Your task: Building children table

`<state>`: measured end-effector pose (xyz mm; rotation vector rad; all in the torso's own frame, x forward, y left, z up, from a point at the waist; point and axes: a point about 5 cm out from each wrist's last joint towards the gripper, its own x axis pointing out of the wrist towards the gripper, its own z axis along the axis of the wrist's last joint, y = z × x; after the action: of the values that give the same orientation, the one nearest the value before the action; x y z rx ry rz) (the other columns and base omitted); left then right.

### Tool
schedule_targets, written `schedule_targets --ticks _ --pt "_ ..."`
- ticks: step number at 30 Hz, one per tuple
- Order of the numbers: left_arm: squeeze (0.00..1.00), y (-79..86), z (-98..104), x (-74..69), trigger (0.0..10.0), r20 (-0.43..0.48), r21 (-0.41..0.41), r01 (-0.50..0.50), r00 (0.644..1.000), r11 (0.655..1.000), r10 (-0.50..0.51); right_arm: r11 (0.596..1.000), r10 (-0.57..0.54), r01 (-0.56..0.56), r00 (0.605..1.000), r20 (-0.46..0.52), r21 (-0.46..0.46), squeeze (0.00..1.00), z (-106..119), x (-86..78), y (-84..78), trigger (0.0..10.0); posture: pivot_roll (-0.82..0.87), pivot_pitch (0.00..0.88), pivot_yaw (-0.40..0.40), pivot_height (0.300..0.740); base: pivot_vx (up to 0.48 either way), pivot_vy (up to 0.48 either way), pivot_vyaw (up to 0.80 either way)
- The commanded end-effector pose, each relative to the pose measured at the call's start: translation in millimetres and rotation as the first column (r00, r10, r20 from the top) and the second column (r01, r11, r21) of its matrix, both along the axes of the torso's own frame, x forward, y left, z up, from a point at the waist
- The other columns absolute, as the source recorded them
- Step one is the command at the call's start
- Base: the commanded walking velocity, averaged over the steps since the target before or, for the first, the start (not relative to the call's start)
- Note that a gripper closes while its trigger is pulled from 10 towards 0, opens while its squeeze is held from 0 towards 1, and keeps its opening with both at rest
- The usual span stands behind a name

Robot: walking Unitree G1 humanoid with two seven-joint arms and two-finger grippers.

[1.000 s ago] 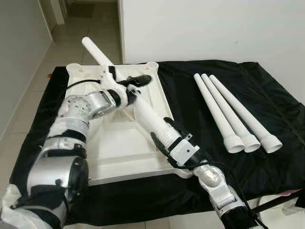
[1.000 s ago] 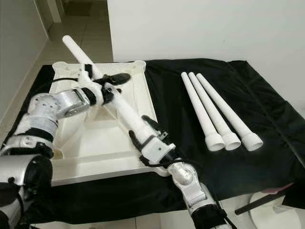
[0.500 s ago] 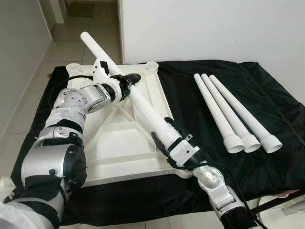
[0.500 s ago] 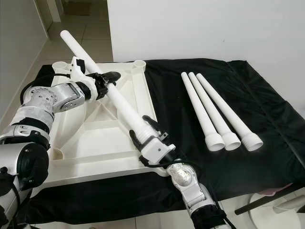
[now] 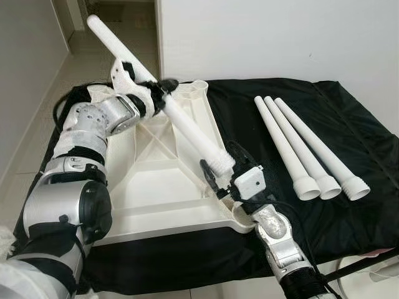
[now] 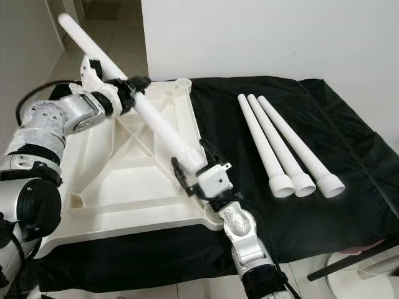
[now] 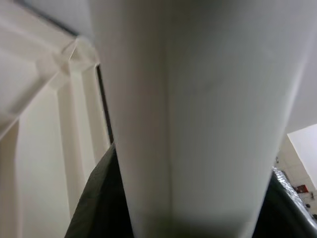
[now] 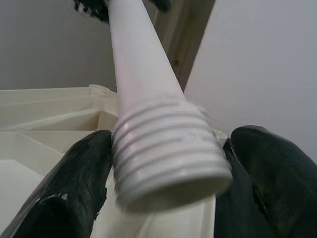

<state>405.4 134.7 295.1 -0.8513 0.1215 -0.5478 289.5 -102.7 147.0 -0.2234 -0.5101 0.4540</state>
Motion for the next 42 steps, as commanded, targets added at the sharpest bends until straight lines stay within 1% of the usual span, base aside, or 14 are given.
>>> schedule_targets --ticks 1,2,3,4,5,6,7,12,17,20,22,27,34,42 --pt "0.00 3.5 26.1 -4.2 10.0 0.154 -0.010 -0.006 0.988 1.000 0.007 0.999 -0.026 0.028 0.999 -0.044 0.046 0.97 -1.6 3.1 -8.3 10.0 -0.04 0.016 -0.021 0.740 0.000 0.000 0.00" --pt "0.00 3.5 26.1 -4.2 10.0 0.154 -0.010 -0.006 0.988 1.000 0.007 0.999 -0.026 0.028 0.999 -0.044 0.046 0.97 -1.6 3.1 -8.3 10.0 -0.04 0.016 -0.021 0.740 0.000 0.000 0.00" --pt "0.00 5.1 28.7 -4.4 10.0 0.175 0.007 -0.028 0.984 1.000 0.027 0.998 -0.025 0.028 0.998 -0.052 0.051 0.75 -2.8 3.0 -9.1 10.0 -0.04 0.015 -0.026 0.740 0.000 0.000 0.00" --pt "0.00 6.7 31.0 -4.6 10.0 0.187 0.012 -0.044 0.982 0.999 0.041 0.998 -0.027 0.031 0.998 -0.061 0.060 0.64 -4.1 2.9 -10.0 10.0 -0.04 0.015 -0.026 0.740 0.000 0.000 0.00" --pt "0.00 9.4 34.3 -5.1 10.0 0.218 0.039 -0.085 0.973 0.996 0.075 0.998 -0.032 0.036 0.997 -0.065 0.055 0.15 -5.2 2.8 -11.1 10.0 -0.04 0.015 -0.027 0.740 0.000 0.000 0.00" --pt "0.00 9.4 34.3 -5.1 10.0 0.218 0.039 -0.085 0.973 0.996 0.075 0.998 -0.032 0.036 0.997 -0.065 0.055 0.15 -5.2 2.8 -11.1 10.0 -0.04 0.015 -0.027 0.740 0.000 0.000 0.00" --pt "0.00 10.6 36.7 -6.1 10.0 0.240 0.050 -0.112 0.966 0.992 0.097 0.998 -0.037 0.041 0.997 -0.071 0.057 0.00 -5.8 3.0 -12.1 10.0 -0.04 0.015 -0.027 0.740 0.000 0.000 0.00" --pt "0.00 7.2 42.3 -11.9 10.0 0.304 0.050 -0.166 0.942 0.985 0.143 0.996 -0.054 0.060 0.995 -0.087 0.062 0.00 -3.2 6.3 -13.0 10.0 -0.04 0.015 -0.029 0.740 0.000 0.000 0.00" --pt "0.00 -7.2 48.1 -25.5 10.0 0.460 0.116 -0.314 0.858 0.942 0.229 0.993 -0.006 0.024 0.990 -0.142 0.119 0.00 9.0 12.8 -3.1 10.0 -0.03 0.020 -0.033 0.740 0.000 0.000 0.00" --pt "0.00 -7.2 48.1 -25.5 10.0 0.460 0.116 -0.314 0.858 0.942 0.229 0.993 -0.006 0.024 0.990 -0.142 0.119 0.00 9.0 12.8 -3.1 10.0 -0.03 0.020 -0.033 0.740 0.000 0.000 0.00" --pt "0.00 -17.8 47.3 -32.2 10.0 0.528 0.166 -0.357 0.819 0.919 0.223 0.989 -0.023 0.047 0.986 -0.163 0.142 0.00 16.4 18.4 -1.8 10.0 -0.03 0.023 -0.030 0.740 0.000 0.000 0.00" --pt "0.00 -35.0 42.1 -41.1 10.0 0.595 0.243 -0.389 0.783 0.889 0.180 0.987 -0.019 0.048 0.983 -0.185 0.155 0.00 28.9 26.2 1.9 10.0 -0.03 0.028 -0.022 0.740 0.000 0.000 0.00" --pt "0.00 -67.5 34.3 -53.8 10.0 0.650 0.336 -0.383 0.755 0.861 0.082 0.996 -0.058 0.069 0.985 -0.165 0.061 0.00 48.4 41.4 5.7 10.0 -0.03 0.031 -0.013 0.740 0.000 0.000 0.00" --pt "0.00 -85.2 32.3 -64.1 10.0 0.679 0.342 -0.374 0.733 0.862 0.049 0.996 -0.078 0.065 0.972 -0.222 -0.067 0.00 48.1 55.4 10.0 10.0 -0.02 0.026 -0.011 0.740 0.000 0.000 0.00"
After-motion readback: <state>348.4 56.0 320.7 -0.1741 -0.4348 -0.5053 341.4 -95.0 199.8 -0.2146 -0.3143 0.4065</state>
